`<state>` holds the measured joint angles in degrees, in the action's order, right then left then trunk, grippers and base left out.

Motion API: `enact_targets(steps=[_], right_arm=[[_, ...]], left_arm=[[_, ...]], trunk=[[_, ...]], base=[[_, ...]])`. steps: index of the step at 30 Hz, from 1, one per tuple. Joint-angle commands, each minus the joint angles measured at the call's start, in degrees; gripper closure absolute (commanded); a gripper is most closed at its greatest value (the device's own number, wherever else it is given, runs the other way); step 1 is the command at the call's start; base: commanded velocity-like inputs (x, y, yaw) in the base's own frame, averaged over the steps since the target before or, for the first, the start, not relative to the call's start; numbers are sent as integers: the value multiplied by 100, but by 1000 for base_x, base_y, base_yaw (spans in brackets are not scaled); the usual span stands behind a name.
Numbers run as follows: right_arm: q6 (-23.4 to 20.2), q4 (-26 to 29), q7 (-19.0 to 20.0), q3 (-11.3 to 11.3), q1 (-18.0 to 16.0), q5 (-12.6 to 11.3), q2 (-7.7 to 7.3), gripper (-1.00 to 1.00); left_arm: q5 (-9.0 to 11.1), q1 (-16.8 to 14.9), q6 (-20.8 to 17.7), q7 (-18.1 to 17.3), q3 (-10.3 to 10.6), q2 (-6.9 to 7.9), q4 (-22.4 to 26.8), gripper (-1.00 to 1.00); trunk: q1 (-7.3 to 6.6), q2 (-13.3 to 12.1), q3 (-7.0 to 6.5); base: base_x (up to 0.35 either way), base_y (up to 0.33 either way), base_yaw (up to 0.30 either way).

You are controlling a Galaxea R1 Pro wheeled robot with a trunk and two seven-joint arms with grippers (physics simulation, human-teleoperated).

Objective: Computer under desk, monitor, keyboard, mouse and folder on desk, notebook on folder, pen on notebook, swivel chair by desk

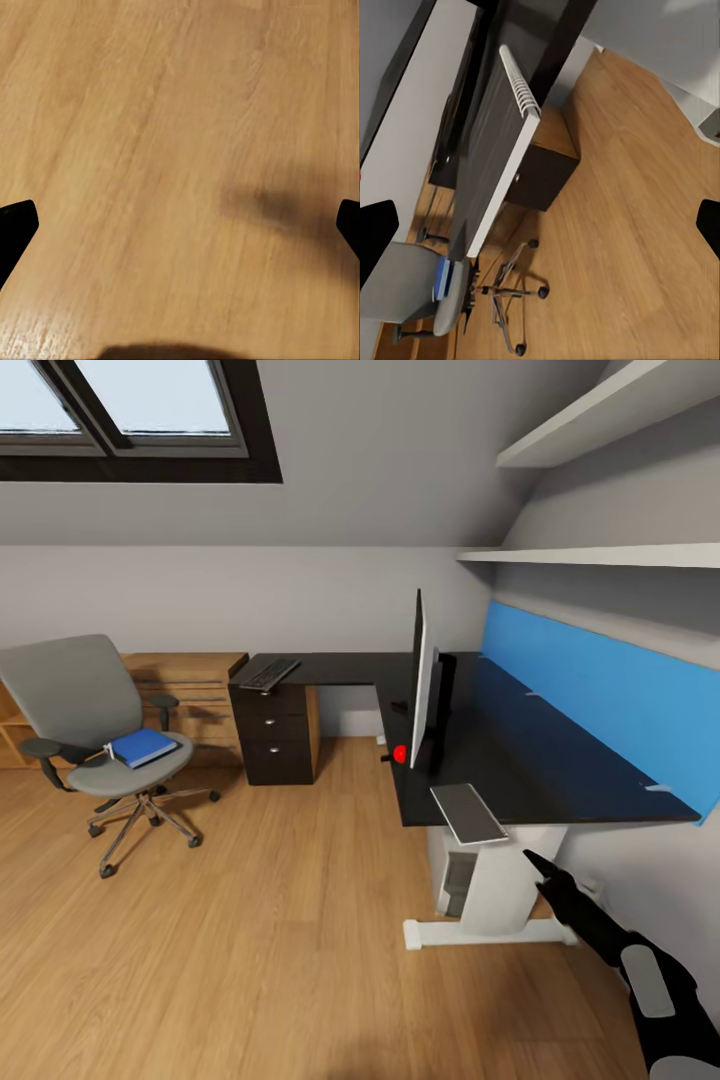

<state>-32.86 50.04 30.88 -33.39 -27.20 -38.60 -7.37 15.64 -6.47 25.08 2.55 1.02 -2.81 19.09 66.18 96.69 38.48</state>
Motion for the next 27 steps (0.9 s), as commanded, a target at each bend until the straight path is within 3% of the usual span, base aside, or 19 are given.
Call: enact_targets(steps=[1,7,18,27], right_arm=[[-48,-14,7,-15,-5,-29,1,-100],[-59,-67,6,-18,-5,-97,4,-100],[-62,-215,6,-6,-5,-312,-1,-100],[-54,-236,17,6,-5,-332,9,-100]], left_arm=[[0,-3,19,27,12,0,-2,-100],[0,-3,23,27,13,0,-2,-100],[15,-3,16,34,-9,0,-2,-100],[18,-3,17,35,-27,1,-2,-100]], trunk=[[2,2,5],[2,2,5],[2,2,5],[199,363,167]], base=[[246,0,0],[190,0,0],[35,0,0],[3,0,0]])
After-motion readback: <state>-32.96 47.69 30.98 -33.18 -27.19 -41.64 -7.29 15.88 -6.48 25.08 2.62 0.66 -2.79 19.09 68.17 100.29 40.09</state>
